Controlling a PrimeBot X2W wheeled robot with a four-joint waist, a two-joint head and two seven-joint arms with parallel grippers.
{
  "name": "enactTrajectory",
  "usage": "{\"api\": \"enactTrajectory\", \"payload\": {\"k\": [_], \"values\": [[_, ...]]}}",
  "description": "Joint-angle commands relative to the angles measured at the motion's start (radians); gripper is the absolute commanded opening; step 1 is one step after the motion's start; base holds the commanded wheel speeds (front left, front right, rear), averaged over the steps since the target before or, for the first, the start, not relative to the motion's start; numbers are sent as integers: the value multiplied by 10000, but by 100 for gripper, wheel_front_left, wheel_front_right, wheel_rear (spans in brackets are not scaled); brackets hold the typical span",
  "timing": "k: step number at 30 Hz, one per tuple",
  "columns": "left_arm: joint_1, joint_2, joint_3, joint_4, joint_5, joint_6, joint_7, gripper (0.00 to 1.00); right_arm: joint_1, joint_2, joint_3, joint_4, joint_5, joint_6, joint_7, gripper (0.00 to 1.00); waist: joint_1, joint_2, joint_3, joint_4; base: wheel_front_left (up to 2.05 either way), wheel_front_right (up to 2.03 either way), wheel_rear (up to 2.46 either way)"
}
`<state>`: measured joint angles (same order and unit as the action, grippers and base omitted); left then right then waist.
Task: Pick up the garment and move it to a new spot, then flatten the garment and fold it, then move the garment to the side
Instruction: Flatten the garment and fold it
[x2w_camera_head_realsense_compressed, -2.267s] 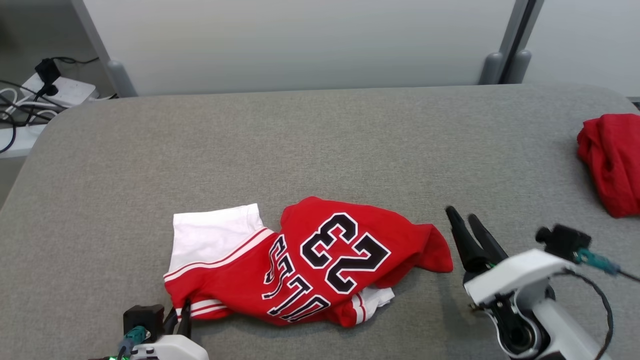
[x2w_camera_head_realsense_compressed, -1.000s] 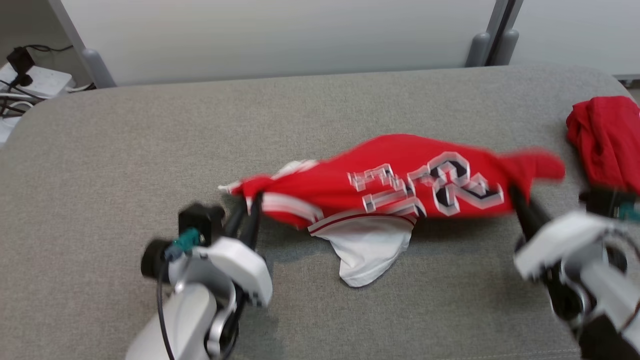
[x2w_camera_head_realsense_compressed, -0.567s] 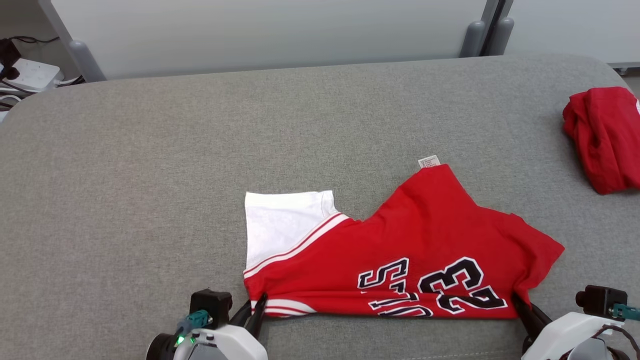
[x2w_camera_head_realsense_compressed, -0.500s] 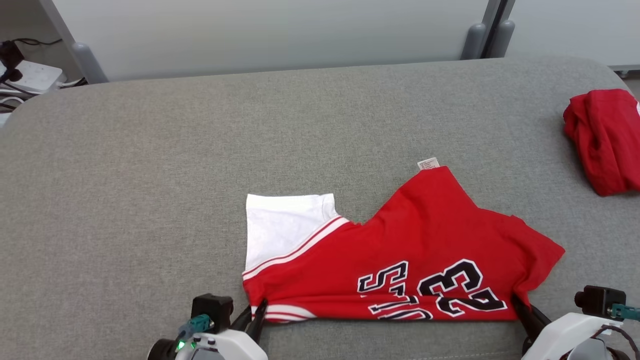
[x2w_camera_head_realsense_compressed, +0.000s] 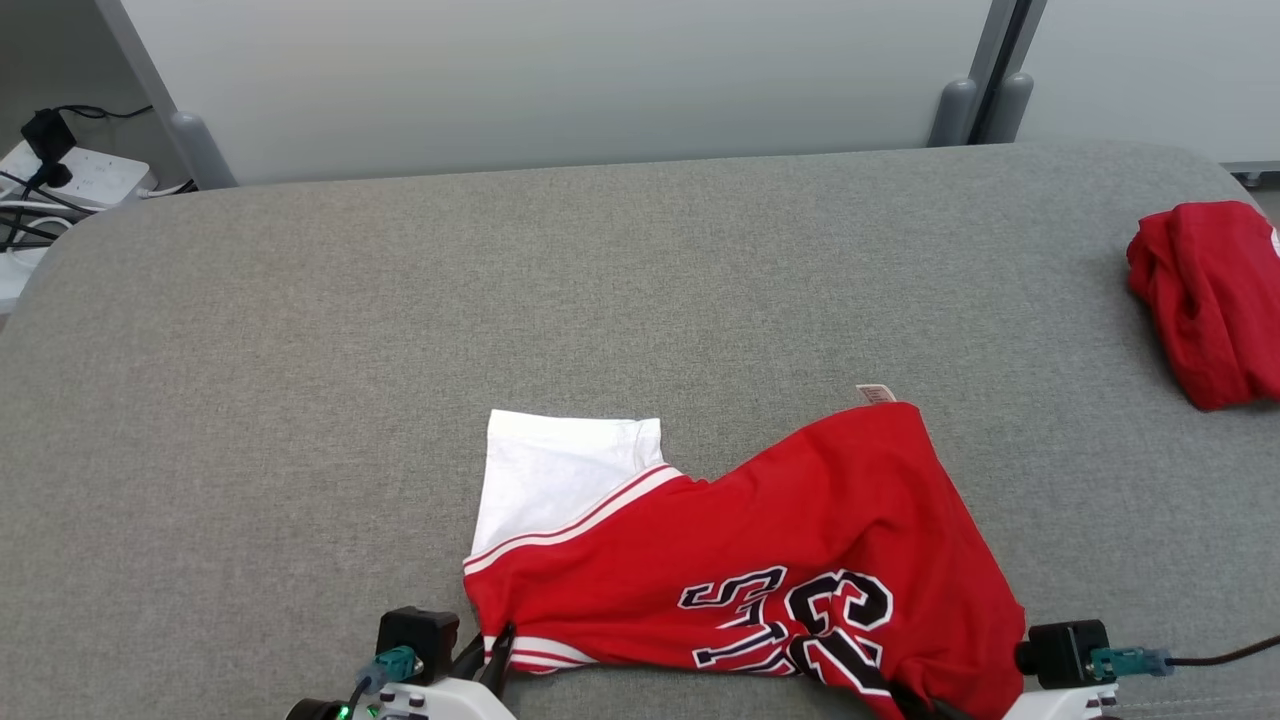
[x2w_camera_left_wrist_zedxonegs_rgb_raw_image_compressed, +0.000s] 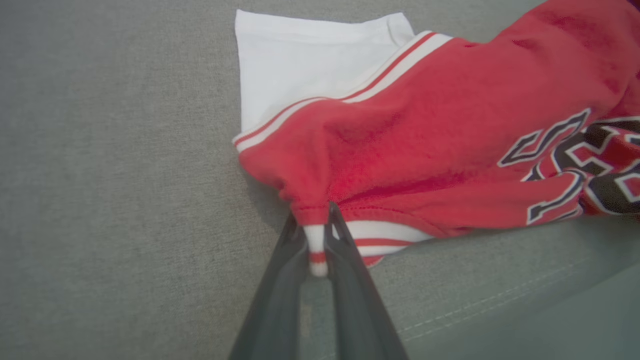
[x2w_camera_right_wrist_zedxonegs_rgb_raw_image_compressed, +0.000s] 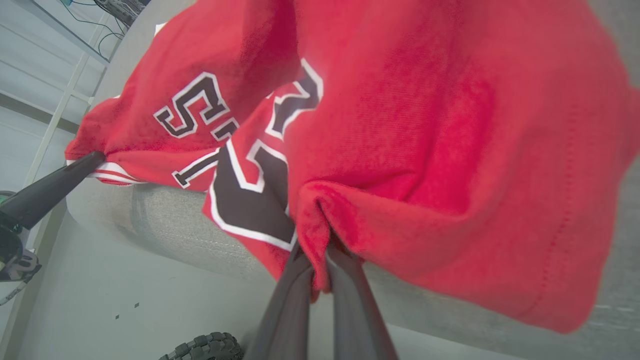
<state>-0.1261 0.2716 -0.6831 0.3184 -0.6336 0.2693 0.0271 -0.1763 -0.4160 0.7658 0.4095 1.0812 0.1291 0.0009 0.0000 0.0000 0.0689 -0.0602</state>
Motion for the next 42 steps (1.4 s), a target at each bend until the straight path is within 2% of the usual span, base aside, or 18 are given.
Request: {"api": "enactTrajectory", "payload": {"k": [1,2,3,4,5,6,7,11,14,16,21,31,37,42], "values": [[-140,172,324,-258,15,101,-138,0,259,-368,88,-543,93,16,231,0,0,0,-19,0,0,0,0],[-140,172,324,-258,15,101,-138,0,259,-368,88,-543,93,16,231,0,0,0,-19,0,0,0,0],[-153,166,337,-277,27,114,-204,0,331,-420,-19,-611,123,16,259,33,0,0,-18,3,0,0,0],[-173,156,371,-304,44,151,-294,0,371,-473,-170,-646,109,16,230,100,0,0,-16,2,0,0,0],[-191,154,397,-317,64,187,-367,6,396,-520,-314,-683,77,16,212,100,0,0,-15,-3,0,0,0],[-207,156,423,-319,80,225,-423,36,420,-564,-446,-750,59,16,219,100,0,0,-15,-11,0,0,0],[-238,177,499,-316,113,329,-538,100,511,-648,-695,-1009,195,16,362,100,0,0,-24,-32,0,0,0],[-342,311,768,-487,189,624,-824,100,733,-1263,-1536,-2085,540,16,750,100,0,0,-11,-126,0,0,0],[-515,455,1074,-806,247,805,-1156,100,824,-1580,-2225,-2524,297,16,656,100,0,0,37,-175,0,0,0],[-888,568,1277,-929,315,880,-1282,100,904,-1542,-2766,-2862,-152,16,444,100,0,0,153,-212,0,0,0],[-2105,440,1467,-476,256,696,-1118,100,975,-1178,-3157,-3304,-745,16,723,100,0,0,486,-309,0,0,0],[-4721,-224,1213,2907,176,-143,-404,100,710,-499,-3523,-4032,-1422,16,1262,100,0,0,1454,-971,0,0,0],[-5673,-428,1112,4876,198,-466,-311,100,615,-312,-3637,-4149,-1566,16,1327,100,0,0,1818,-1367,0,0,0],[-6116,-544,928,6015,282,-566,-84,100,586,-237,-3712,-4127,-1630,16,1304,100,0,0,1884,-1524,0,0,0]]}}
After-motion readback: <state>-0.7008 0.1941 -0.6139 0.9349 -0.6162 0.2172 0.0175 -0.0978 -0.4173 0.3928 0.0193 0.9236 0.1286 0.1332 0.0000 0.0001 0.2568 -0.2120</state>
